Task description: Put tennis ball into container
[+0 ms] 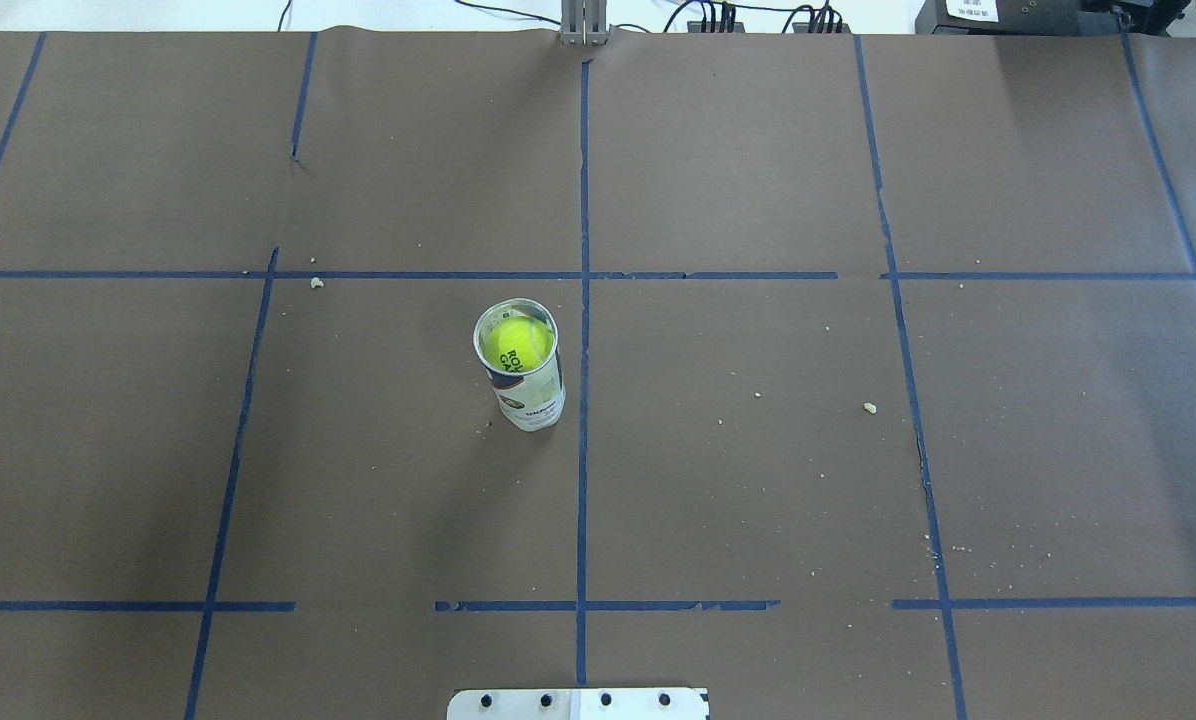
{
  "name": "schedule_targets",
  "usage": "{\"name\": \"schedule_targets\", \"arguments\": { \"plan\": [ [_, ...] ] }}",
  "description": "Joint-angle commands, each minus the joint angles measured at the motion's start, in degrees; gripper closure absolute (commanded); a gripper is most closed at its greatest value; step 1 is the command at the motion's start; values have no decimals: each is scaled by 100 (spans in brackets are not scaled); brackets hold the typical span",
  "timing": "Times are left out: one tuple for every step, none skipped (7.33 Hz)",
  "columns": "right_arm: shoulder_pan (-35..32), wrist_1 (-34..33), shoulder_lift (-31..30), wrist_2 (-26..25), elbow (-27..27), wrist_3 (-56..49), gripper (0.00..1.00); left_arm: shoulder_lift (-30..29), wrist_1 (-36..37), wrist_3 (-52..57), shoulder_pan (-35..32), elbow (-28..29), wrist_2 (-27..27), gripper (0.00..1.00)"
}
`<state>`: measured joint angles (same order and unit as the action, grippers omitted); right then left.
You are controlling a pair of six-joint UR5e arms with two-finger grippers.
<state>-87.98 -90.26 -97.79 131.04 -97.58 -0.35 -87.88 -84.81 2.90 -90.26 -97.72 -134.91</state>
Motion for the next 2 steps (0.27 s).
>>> {"name": "schedule_targets", "arguments": {
  "plan": [
    [0,0,-3,0,2,0,0,-1,0,0,0,16,0,0],
    [0,-9,-3,0,2,0,0,-10,0,0,0,77,0,0]
  ]
}}
